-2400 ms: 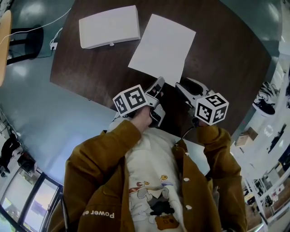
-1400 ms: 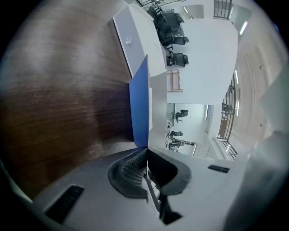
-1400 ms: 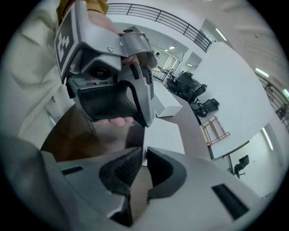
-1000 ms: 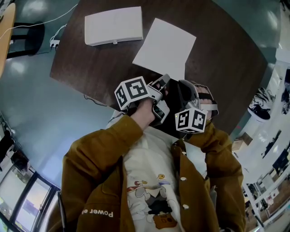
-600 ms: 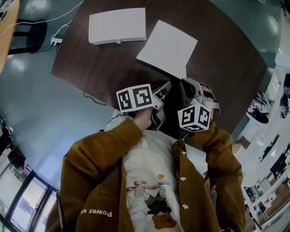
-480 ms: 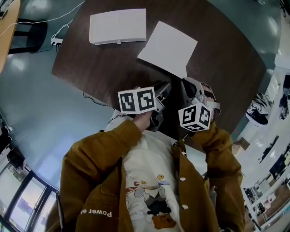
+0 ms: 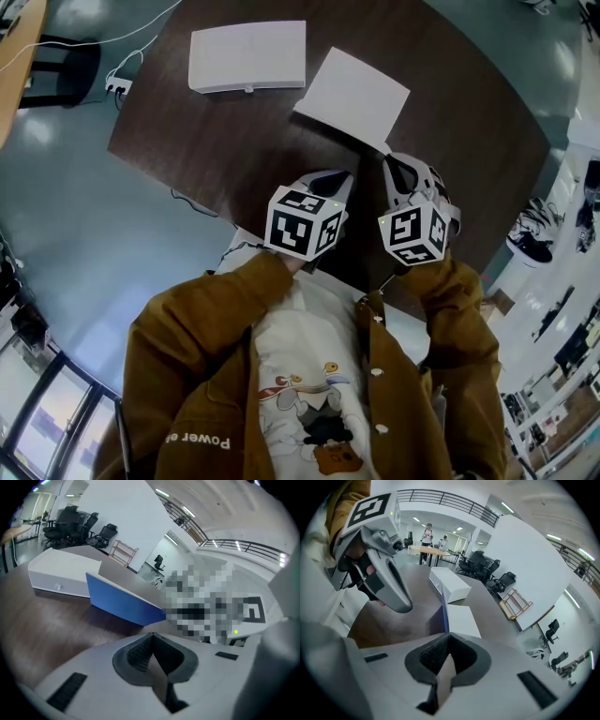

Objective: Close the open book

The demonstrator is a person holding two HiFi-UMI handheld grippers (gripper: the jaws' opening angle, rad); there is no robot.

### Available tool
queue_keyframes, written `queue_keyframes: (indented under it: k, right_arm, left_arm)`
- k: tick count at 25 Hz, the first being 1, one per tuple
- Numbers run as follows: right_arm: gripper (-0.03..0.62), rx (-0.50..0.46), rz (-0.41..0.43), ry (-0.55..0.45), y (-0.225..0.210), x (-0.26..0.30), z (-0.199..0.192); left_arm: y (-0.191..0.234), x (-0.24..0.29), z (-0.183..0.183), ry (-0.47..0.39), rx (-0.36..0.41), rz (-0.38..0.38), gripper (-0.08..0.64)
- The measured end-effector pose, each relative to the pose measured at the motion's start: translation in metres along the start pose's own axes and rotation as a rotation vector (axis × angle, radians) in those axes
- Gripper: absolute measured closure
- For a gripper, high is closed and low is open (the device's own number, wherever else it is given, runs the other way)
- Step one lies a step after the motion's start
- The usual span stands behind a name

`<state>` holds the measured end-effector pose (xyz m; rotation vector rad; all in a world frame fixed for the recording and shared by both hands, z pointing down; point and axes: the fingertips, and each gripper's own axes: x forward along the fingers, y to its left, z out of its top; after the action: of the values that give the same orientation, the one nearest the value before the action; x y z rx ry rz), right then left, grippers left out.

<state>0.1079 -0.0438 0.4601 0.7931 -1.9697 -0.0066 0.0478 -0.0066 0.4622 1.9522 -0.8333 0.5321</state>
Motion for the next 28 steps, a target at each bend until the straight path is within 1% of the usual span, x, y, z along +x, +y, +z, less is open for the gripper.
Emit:
queue_keyframes:
  k: [4,6,17,22,28]
  right_arm:
    - [0.583,0.019,-0.014,0.003,-0.015,0.005,-0.001]
    - [0.583,0.021,-0.029,0.003,-0.023,0.008,-0.001]
    - [0.581,0.036,-0.094,0.002,-0.064,0.022,0.000]
    - [0.581,0.081,-0.078,0.015,-0.086,0.042,-0.011]
    - [0.580,0.030,-0.084,0.055,-0.106,0.066,-0.020]
  left_arm:
    - [0.002,0.004,-0.008,0.059,0.080,0.027,0.554]
    - [0.002,0.004,-0.010,0.067,0.096,0.029,0.554]
    - [-0.003,0.003,-0.003,0.075,0.132,0.023,0.554]
    - [-0.003,0.007,-0.002,0.084,0.140,0.022,0.554]
    - [0.000,0.010,0.000,0.089,0.142,0.032,0.554]
